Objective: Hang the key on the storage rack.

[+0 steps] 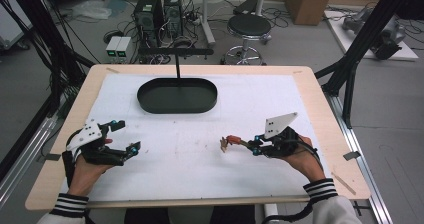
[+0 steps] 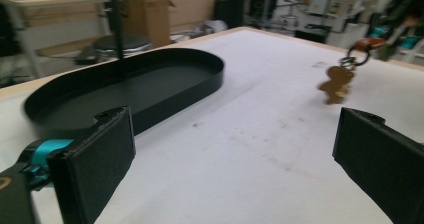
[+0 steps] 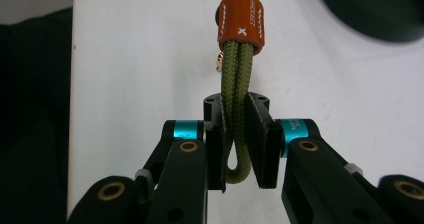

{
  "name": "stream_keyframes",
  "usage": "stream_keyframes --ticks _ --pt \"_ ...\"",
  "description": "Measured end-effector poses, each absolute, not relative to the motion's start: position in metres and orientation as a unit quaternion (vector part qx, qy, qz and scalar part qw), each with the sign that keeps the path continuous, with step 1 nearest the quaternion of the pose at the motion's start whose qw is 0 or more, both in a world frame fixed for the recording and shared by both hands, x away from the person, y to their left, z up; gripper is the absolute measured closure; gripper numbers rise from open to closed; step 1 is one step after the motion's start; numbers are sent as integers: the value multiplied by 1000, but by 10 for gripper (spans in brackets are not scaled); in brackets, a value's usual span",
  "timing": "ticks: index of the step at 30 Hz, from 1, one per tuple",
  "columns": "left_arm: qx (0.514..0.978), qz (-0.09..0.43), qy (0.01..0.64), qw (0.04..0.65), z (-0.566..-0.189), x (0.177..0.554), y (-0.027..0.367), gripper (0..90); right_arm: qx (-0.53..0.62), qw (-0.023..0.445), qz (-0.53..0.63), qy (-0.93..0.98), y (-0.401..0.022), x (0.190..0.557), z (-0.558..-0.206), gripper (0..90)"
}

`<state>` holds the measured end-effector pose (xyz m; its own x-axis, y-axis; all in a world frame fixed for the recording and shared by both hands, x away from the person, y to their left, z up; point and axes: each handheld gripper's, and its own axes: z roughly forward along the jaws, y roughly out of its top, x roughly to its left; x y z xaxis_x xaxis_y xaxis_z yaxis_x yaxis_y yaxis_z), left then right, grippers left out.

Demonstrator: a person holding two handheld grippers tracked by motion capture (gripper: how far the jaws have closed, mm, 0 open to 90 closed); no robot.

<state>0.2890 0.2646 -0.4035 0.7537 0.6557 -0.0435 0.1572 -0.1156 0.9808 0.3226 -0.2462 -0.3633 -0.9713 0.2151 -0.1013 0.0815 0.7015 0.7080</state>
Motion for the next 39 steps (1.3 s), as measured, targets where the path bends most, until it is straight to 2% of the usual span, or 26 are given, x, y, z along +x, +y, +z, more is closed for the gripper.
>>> stream_keyframes --ticks 11,27,39 --pt "755 182 218 591 -359 304 252 39 53 85 459 883 -231 332 -344 795" --pt "798 141 143 568 -319 324 209 39 -4 66 477 876 -192 341 -323 794" --pt "835 112 80 533 -299 332 173 39 -25 56 468 881 -174 343 -322 794"
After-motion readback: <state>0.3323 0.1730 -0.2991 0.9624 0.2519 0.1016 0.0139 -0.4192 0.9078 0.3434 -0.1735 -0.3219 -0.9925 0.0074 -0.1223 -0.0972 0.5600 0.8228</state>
